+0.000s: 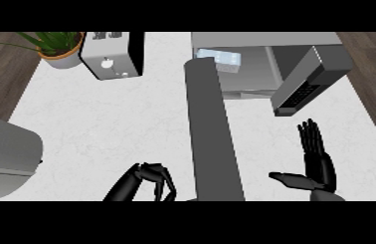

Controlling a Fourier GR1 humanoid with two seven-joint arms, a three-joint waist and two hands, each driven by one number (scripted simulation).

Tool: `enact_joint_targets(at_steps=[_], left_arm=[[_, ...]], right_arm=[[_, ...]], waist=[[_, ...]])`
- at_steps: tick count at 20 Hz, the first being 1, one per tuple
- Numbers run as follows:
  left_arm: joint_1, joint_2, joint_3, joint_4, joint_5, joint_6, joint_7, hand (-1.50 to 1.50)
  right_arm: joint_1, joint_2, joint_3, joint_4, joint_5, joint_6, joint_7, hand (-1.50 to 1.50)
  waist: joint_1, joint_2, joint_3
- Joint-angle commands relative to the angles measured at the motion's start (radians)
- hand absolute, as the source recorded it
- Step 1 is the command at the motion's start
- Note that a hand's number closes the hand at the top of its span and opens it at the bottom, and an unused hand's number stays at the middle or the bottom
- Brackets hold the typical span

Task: Pick up the milk, place it into the microwave and close the microwave

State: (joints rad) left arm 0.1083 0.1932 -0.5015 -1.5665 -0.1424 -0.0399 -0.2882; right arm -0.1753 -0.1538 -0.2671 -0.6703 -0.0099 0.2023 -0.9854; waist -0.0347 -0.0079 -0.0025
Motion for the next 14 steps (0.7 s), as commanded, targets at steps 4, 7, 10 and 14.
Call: enact_joint_targets(at_steps=[4,7,10,14], left_arm=[[-0.113,-0.135,-0.126,0.157,-0.105,0.002,0.064,1.5],[-0.129,-0.135,-0.117,0.223,-0.104,-0.02,0.003,1.5],[-0.194,-0.181,-0.112,0.274,-0.087,-0.024,0.025,1.5],[-0.385,-0.192,-0.337,0.455,0.068,0.22,0.021,1.5]], right_arm=[[0.163,-0.011,0.032,-0.335,-0.095,0.114,0.093,-1.5],[0.317,-0.046,0.04,-0.563,-0.155,0.157,0.207,-1.5],[0.439,-0.05,0.05,-0.751,-0.201,0.172,0.288,-1.5],[0.412,-0.072,0.058,-0.758,-0.244,0.237,0.289,-1.5]], waist=[[0.001,0.003,0.0],[-0.002,0.002,-0.001],[0.009,0.004,0.0],[-0.017,0.012,-0.001]])
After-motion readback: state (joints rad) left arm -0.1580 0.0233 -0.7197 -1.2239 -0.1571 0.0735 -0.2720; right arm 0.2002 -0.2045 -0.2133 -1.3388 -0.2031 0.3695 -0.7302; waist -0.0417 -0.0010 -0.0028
